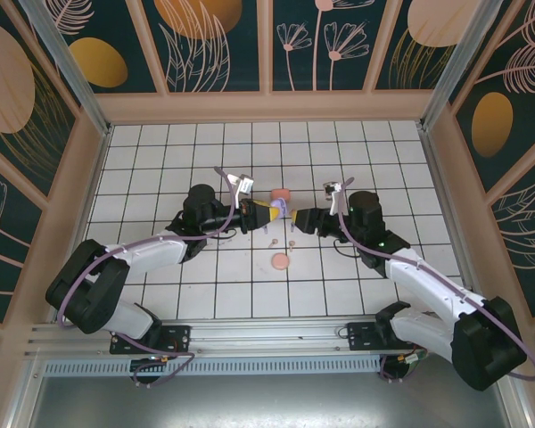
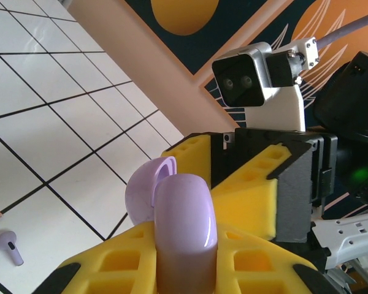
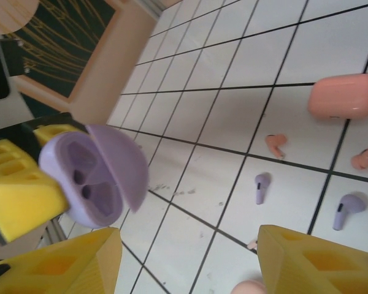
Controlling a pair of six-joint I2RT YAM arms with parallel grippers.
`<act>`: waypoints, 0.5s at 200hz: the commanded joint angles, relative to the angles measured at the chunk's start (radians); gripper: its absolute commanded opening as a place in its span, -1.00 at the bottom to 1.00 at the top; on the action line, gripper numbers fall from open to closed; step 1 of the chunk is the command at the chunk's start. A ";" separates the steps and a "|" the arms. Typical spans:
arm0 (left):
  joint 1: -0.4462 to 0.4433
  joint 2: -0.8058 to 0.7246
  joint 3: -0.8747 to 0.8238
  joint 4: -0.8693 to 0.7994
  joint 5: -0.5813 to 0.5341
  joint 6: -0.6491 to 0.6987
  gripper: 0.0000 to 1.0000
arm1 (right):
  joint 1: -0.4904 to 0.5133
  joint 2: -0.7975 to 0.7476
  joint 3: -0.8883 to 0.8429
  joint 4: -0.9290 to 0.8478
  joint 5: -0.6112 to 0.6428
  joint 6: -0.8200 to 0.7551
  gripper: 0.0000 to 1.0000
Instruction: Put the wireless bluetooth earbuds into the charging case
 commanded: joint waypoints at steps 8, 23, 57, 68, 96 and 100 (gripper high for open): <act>-0.004 -0.015 -0.005 0.066 0.030 -0.015 -1.00 | 0.004 -0.005 0.037 0.047 -0.081 0.018 0.20; -0.004 -0.014 -0.004 0.074 0.035 -0.019 -1.00 | 0.007 0.008 0.050 0.052 -0.082 0.020 0.18; -0.004 -0.015 -0.004 0.074 0.038 -0.022 -1.00 | 0.015 0.044 0.076 0.067 -0.080 0.023 0.12; -0.004 -0.015 -0.004 0.074 0.038 -0.024 -1.00 | 0.020 0.057 0.084 0.071 -0.078 0.025 0.10; -0.003 -0.017 -0.002 0.074 0.038 -0.025 -1.00 | 0.036 0.089 0.107 0.076 -0.071 0.022 0.07; -0.004 -0.018 -0.002 0.074 0.038 -0.025 -1.00 | 0.038 0.094 0.110 0.076 -0.069 0.022 0.07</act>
